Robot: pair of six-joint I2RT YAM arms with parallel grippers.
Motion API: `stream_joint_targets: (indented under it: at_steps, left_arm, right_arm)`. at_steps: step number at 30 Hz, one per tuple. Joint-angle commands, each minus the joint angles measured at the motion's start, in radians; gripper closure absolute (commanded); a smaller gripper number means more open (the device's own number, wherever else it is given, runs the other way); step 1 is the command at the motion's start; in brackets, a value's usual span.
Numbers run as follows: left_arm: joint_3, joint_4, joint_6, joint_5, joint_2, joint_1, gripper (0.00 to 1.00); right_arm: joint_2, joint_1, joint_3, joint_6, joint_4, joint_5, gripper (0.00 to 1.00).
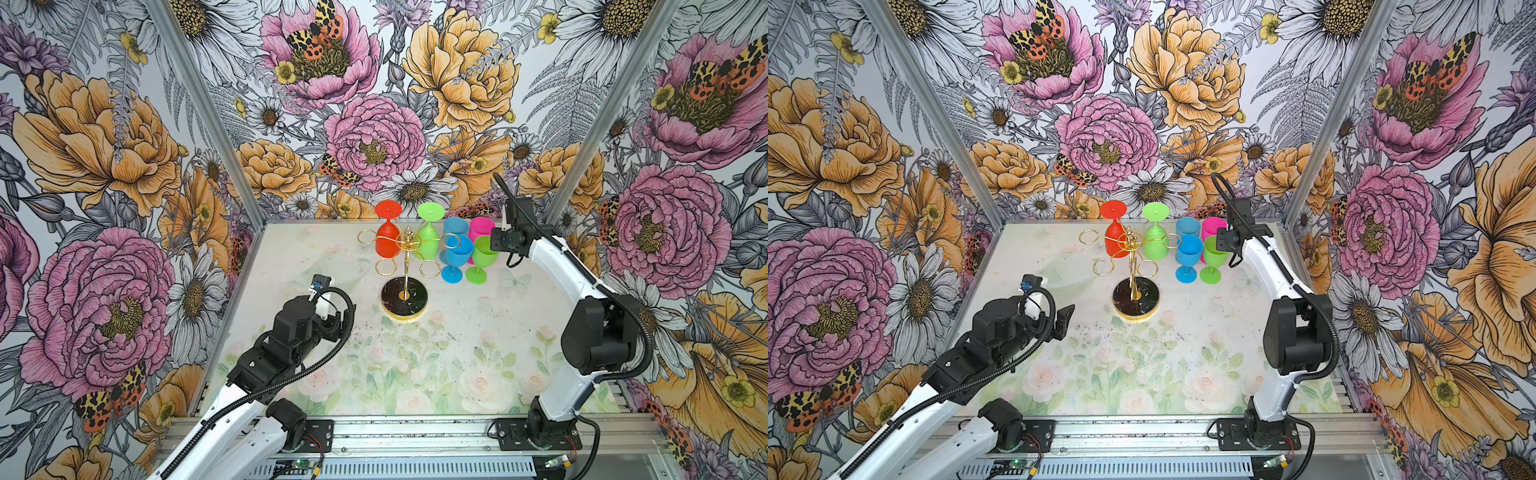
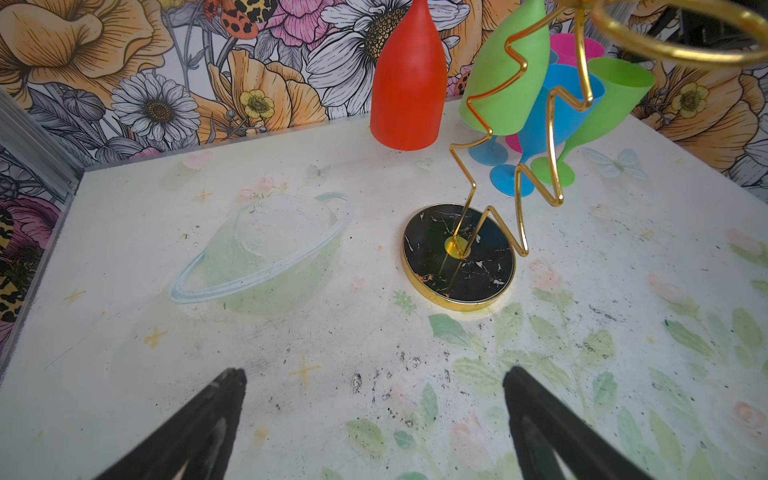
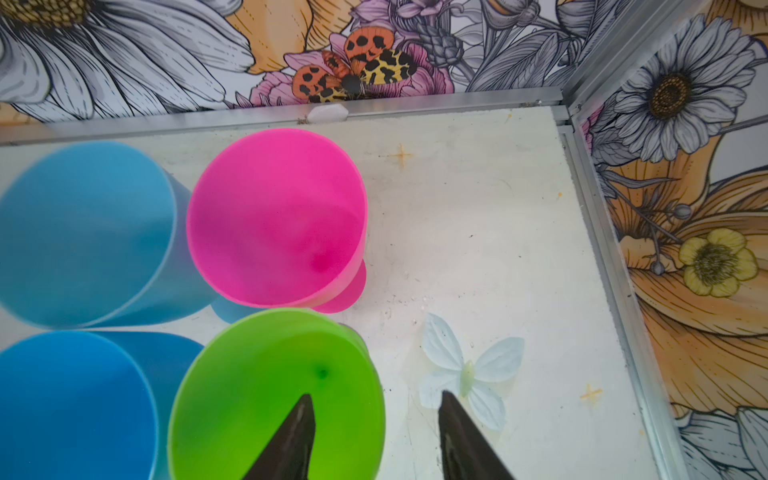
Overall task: Take the wine glass off the wine glass rack
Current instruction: 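Open the right gripper and move it to the green glass on the rack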
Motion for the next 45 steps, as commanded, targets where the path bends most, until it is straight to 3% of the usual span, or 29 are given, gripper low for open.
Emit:
stream_joint_targets:
  at_steps: [1,7,12,20,33,45]
  left_arm:
    - [0.005,0.029,-0.011,0.026,0.002,0.011,0.01]
    - [0.005,0.033,-0.016,0.044,0.003,0.020,0.01]
    - [0.003,0.038,-0.019,0.070,-0.002,0.038,0.01]
    - [-0.011,0.081,-0.042,0.144,-0.003,0.108,0.01]
    - [-0.034,0.132,-0.070,0.168,-0.027,0.153,0.01]
    - [-0.035,0.141,-0.074,0.206,-0.028,0.190,0.01]
  right_arm:
    - [-0.093,-0.008,0.019,0.002,-0.004,-0.055,0.41]
    - [-0.144,-0.007,0.088,0.058,-0.030,-0.283,0.33]
    - [-0.146,-0.005,0.147,0.157,-0.025,-0.500,0.36]
    - [-0.089,0.053,0.257,0.236,-0.023,-0.680,0.35]
    - [0.037,0.127,0.347,0.290,-0.018,-0.726,0.35]
    - [0.101,0.143,0.376,0.348,0.011,-0.766,0.43]
